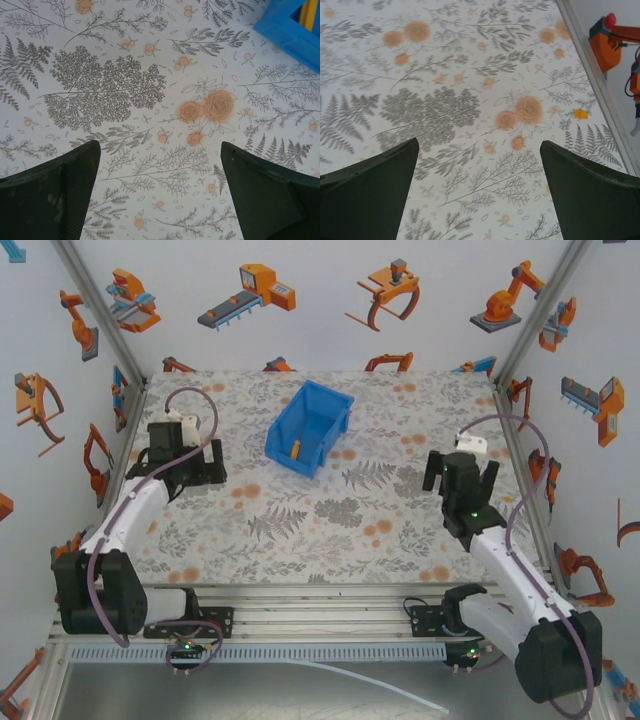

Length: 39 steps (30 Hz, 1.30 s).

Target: Put the screwdriver in the bin

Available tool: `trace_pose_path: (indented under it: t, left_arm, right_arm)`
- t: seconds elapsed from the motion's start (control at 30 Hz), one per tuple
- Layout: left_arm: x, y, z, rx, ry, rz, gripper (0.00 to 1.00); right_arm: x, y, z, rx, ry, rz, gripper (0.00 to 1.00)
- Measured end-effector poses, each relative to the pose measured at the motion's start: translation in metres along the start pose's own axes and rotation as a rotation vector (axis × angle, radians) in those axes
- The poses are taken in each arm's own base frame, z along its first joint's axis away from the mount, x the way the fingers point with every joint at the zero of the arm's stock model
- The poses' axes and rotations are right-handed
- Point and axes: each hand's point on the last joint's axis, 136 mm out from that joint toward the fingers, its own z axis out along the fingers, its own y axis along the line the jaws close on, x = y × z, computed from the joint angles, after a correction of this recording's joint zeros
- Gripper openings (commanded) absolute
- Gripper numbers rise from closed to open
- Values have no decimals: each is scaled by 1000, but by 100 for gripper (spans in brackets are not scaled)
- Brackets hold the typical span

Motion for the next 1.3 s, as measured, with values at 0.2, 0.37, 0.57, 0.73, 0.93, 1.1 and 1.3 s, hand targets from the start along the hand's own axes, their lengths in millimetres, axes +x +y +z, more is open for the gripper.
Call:
trace_pose_path:
  t: [0.2, 0.37, 0.57, 0.73, 0.93, 1.1, 1.3]
  left_arm:
    - [2, 29, 23, -88, -100, -47, 97]
    - [0, 54, 35, -149, -185, -84, 97]
    - [3, 62, 43, -160, -254, -90, 97]
    - [17, 62, 44, -159, -299, -88, 97]
    - [26, 57, 47, -124, -360, -72, 97]
    - [43, 52, 60, -90, -370, -44, 97]
    - [28, 46, 59, -81, -402, -25, 97]
  right_arm:
    - [52, -23, 41, 49, 14, 26, 100]
    - [72, -25, 68, 36, 17, 44, 100]
    - [70, -14, 87, -23, -31, 71, 99]
    - [70, -3, 95, -77, -64, 78, 99]
    - [68, 2, 92, -118, -103, 82, 99]
    - [62, 15, 93, -190, -108, 60, 100]
    - [46, 23, 100, -233, -110, 46, 99]
